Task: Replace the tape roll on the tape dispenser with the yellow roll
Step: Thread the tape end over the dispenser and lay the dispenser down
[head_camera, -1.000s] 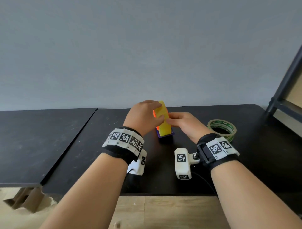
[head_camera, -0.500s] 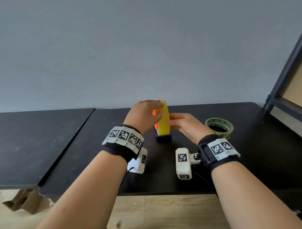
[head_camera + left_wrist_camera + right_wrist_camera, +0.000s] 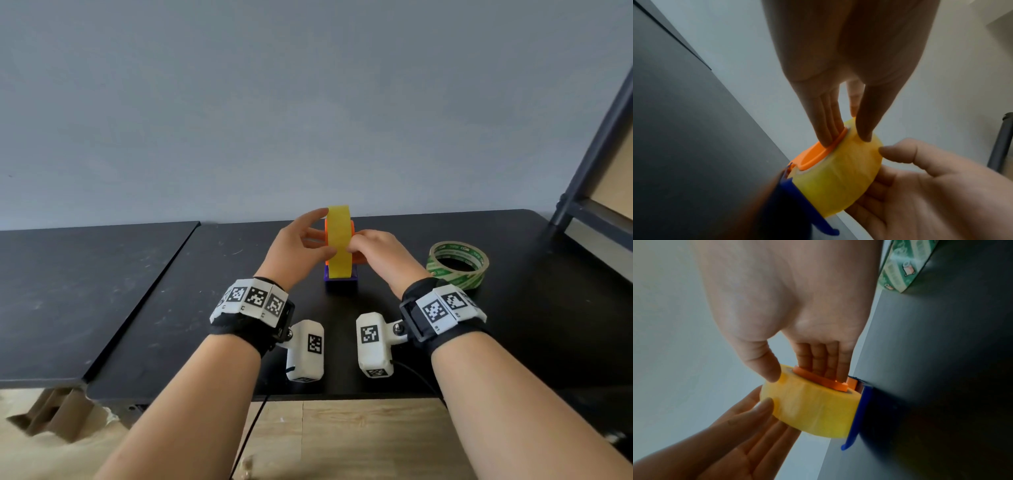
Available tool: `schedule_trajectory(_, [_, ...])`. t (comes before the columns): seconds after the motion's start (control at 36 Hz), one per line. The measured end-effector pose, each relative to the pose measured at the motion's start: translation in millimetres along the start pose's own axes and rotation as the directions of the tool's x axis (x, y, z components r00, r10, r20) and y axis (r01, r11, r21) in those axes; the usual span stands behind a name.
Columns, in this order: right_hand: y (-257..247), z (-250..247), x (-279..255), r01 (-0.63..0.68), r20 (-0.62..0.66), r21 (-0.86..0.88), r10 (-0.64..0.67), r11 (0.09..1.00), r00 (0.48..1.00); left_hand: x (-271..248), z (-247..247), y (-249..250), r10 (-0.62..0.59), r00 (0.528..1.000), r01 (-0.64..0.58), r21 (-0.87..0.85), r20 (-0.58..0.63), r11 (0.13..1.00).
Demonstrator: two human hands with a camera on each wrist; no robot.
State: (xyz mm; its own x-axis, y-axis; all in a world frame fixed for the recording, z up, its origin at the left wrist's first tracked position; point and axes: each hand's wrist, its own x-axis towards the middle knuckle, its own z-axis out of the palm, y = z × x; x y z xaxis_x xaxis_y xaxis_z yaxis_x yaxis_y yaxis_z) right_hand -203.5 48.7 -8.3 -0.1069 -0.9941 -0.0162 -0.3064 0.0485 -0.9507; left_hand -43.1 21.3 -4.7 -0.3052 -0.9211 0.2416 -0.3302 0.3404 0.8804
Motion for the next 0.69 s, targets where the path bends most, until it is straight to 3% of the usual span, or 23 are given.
schedule_trajectory(0.28, [-9,4,-2,-0.069,-0.033,0.036,0.070,0.997,0.997,-1,1,-2,-0.015,1.000,0.016,-0.053,0.008,0.998])
schedule_trajectory(0.47, [3,2,-11,0.005,0.001,0.009,-0.005,1.000,1.000,-1,5,-2,-0.034,0.999,0.033,-0.116,-0.006,0.993])
schedule_trajectory(0.69, [2,4,-10,0.005,0.003,0.046,-0.005,0.999,1.000,3,3,2,-0.063,0.998,0.063,-0.166,0.005,0.984])
